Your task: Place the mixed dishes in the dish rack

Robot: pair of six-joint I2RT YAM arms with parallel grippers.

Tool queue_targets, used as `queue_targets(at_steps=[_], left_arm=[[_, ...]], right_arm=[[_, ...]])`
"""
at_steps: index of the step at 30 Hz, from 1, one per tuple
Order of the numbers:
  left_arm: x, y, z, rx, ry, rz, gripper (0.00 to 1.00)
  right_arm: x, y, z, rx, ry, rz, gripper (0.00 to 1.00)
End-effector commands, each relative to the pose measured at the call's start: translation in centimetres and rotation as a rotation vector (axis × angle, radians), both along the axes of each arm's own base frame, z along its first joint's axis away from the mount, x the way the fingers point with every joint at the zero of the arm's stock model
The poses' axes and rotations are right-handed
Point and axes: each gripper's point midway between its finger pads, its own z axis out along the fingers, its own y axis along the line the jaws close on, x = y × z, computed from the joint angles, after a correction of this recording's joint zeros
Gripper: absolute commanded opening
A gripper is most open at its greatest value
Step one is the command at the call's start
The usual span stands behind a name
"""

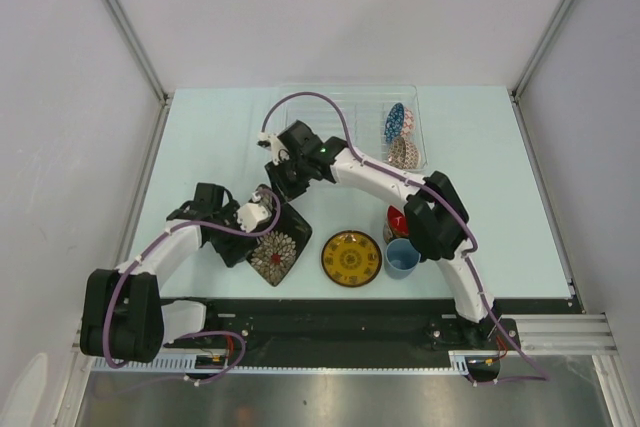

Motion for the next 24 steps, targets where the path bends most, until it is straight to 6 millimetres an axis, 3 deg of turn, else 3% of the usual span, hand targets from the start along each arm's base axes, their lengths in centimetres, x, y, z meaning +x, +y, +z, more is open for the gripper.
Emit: queue_targets(at_steps=[1,6,7,9,10,12,13,16,20,24], left_arm=[[2.3,-2.9,1.4,-0.132,-0.066,-0.008,0.91],[3.8,-3.2,4.2,-0.195,-0.082,0.047,0.91],[5.2,-2.9,6.0,-0.213,-0.120,0.070,0.90],[5.7,-3.2,8.2,-0.267,-0.121,0.092,0.90],[7.2,-2.8,10.7,-0.288,-0.170,0.108,0.90],[7.5,-2.7,12.8,-0.329,-0.170,0.135,0.90],[8.6,-2.3,15.2,-0.365,-0.214,0.148,0.91],[9.4,-1.5,18.4,-0.432,-0.243,0.196,0.91],[9.9,-0.4,19.4,-0.469,-0.246,0.252,0.91],[10.0,0.7,19.4,-0.503,-0.223,0.306,0.91]], right_arm=[[-5.2,1.3,0.6,0.006,0.108,0.141,0.00],[-3.4,-0.8,1.9,-0.028,0.024,0.088,0.00],[-3.0,-1.0,3.0,-0.016,-0.009,0.080,0.00],[-2.3,-1.9,3.0,-0.026,-0.028,0.062,0.00],[-1.9,-2.4,3.0,-0.039,-0.045,0.045,0.00],[-1.3,-2.9,3.8,-0.028,-0.081,0.033,0.00],[-1.1,-3.4,3.3,-0.049,-0.094,0.020,0.00],[0.0,-4.1,4.0,-0.045,-0.156,-0.005,0.00],[0.8,-4.3,4.8,-0.011,-0.197,-0.021,0.00],[1.9,-4.8,7.1,0.003,-0.297,-0.043,0.00]])
